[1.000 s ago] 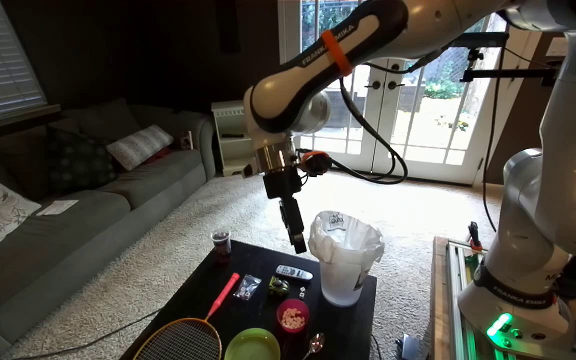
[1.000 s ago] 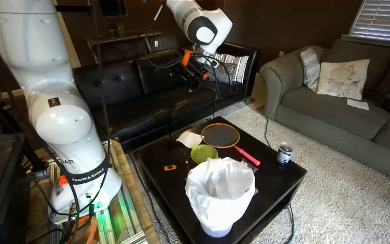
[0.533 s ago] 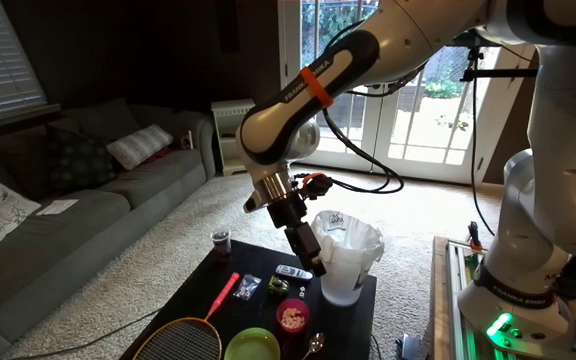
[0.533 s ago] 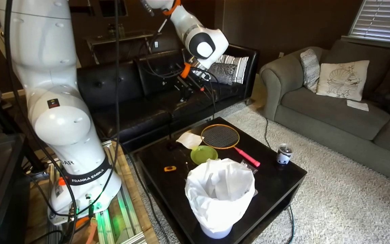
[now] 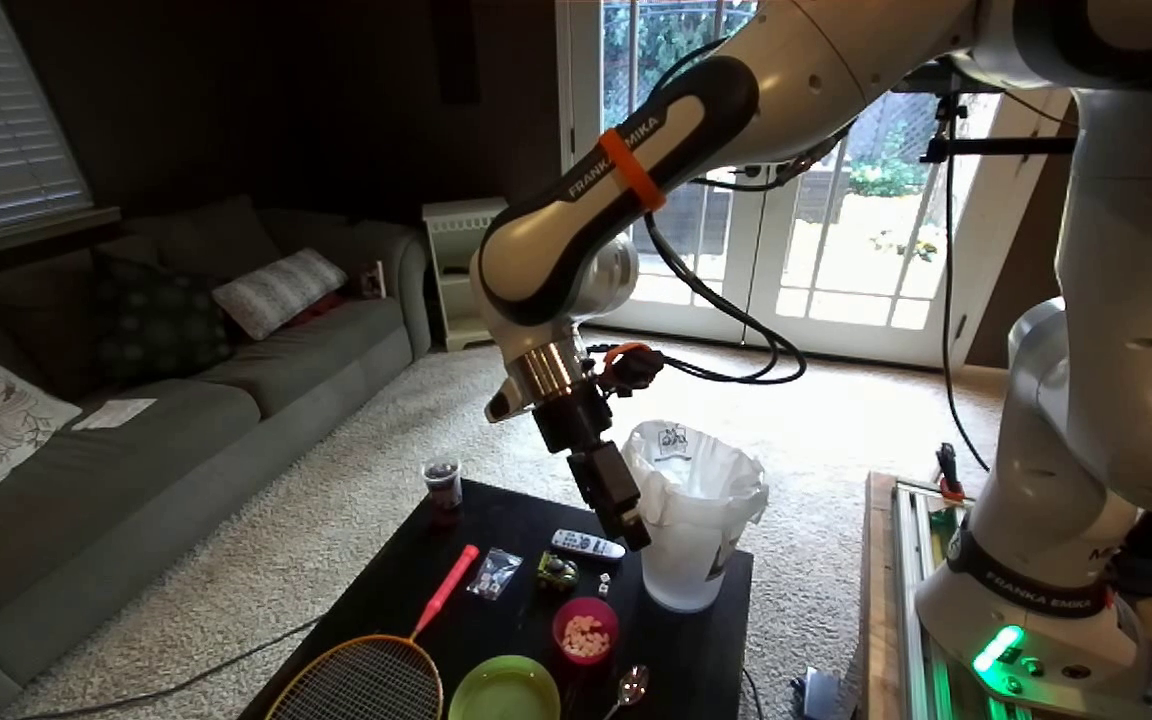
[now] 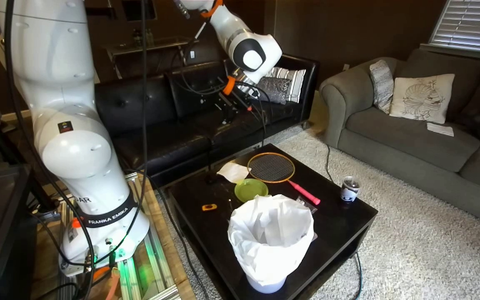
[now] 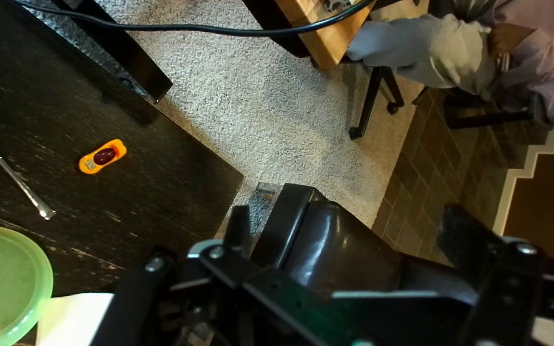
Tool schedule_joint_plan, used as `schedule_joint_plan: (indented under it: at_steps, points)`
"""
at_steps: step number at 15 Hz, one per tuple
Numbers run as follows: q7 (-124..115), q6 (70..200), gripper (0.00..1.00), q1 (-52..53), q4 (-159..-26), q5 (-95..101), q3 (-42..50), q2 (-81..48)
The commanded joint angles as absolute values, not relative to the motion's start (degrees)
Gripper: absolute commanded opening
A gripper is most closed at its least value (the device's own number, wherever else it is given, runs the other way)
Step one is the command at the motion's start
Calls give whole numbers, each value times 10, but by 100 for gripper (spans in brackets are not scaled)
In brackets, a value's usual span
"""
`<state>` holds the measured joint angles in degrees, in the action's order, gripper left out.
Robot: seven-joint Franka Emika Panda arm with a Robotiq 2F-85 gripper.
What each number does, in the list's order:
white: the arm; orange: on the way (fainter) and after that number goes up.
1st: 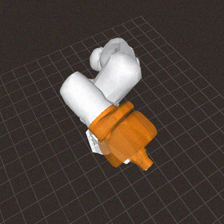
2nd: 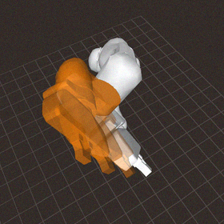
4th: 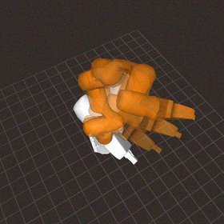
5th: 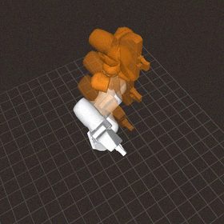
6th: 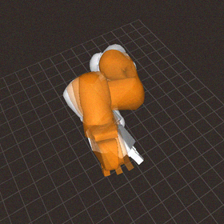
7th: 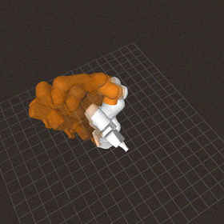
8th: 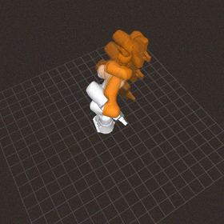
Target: Turn the orange object upside down.
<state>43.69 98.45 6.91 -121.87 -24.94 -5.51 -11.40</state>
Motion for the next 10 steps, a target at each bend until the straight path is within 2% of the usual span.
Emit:
schedule_joint_plan:
  at_steps: [1, 10]
  points:
    - [446, 981, 100, 58, -1212, -248, -69, -128]
    - [446, 958, 100, 87, -1150, -243, -137, -290]
